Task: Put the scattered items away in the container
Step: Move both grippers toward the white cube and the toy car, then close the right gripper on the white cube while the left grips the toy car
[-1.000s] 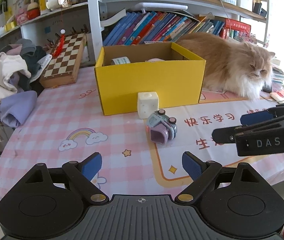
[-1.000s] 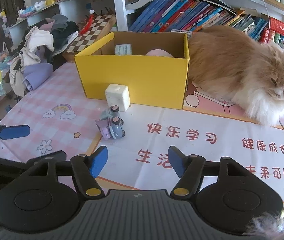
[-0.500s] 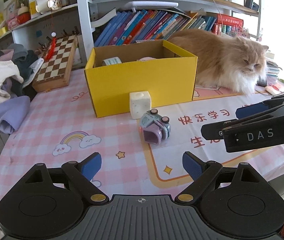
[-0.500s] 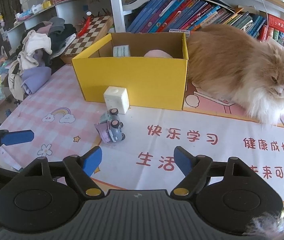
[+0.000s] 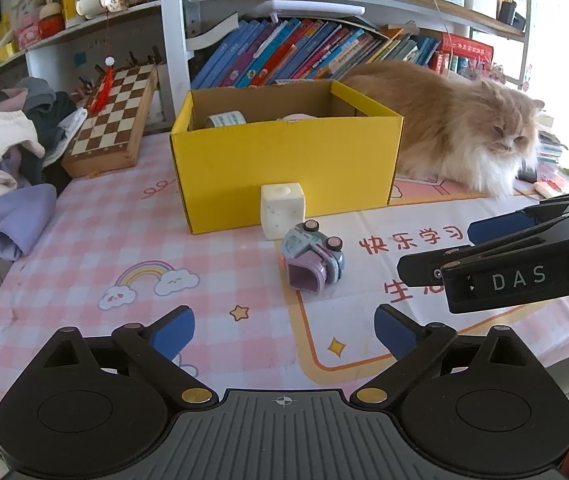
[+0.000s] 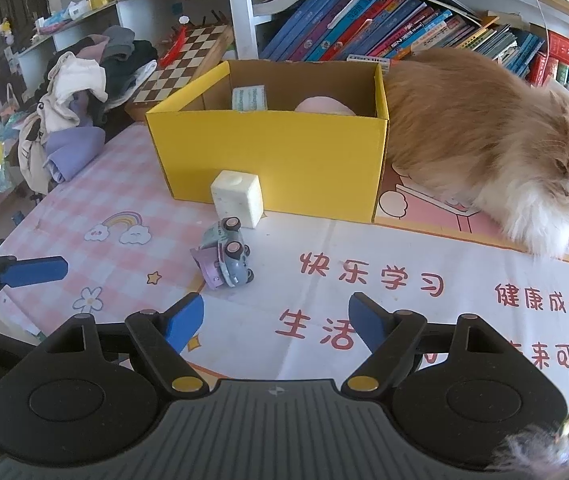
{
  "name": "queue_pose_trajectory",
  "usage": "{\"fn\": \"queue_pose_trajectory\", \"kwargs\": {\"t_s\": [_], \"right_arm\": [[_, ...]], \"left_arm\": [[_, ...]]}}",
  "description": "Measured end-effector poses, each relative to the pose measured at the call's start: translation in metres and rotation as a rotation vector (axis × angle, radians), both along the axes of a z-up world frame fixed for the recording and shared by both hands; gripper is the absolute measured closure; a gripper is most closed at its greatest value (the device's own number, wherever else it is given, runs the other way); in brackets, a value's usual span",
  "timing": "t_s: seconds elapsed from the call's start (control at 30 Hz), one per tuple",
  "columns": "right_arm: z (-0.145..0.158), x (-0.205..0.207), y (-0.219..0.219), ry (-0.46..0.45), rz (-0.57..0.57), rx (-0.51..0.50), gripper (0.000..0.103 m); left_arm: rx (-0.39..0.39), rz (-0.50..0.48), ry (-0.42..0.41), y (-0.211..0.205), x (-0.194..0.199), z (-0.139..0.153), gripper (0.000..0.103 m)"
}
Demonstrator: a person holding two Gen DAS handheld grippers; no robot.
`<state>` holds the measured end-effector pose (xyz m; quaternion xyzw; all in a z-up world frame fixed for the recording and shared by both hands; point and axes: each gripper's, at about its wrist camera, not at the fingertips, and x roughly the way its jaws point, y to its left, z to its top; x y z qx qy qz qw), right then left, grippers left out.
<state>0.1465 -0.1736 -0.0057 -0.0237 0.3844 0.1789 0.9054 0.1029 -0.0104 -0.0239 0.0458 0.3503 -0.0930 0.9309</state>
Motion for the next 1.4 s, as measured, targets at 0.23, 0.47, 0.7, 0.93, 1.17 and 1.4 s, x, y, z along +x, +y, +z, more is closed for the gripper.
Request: {"fn": "queue_pose_trajectory", "kwargs": {"t_s": [0.23, 0.47, 0.7, 0.93, 1.17, 1.4], "right_arm": [[0.001, 0.012, 0.000, -0.002, 0.008, 0.009, 0.024], [-0.002, 0.027, -0.004, 0.016, -0.004, 0.036, 0.024], [-0.005, 0.039, -0.007, 0.036, 0.018, 0.040, 0.024], [-0.008, 0.058, -0.012, 0.058, 0.023, 0.068, 0.024], [-0.006, 0.078, -0.011, 0.053, 0.079, 0.102, 0.025], [-0.009, 0.097, -0.015, 0.090, 0.103, 0.136, 0.025]], "left_arm": [[-0.007, -0.007, 0.002, -0.003, 0.009, -0.002, 0.005], [-0.015, -0.010, 0.017, -0.010, 0.021, -0.009, 0.005], [-0.019, -0.009, 0.017, -0.017, 0.032, -0.015, 0.005], [-0.039, 0.006, 0.014, -0.021, 0.050, -0.019, 0.005], [0.016, -0.003, 0.013, -0.032, 0.071, -0.022, 0.005], [0.020, 0.017, 0.037, -0.034, 0.090, -0.024, 0.005]]}}
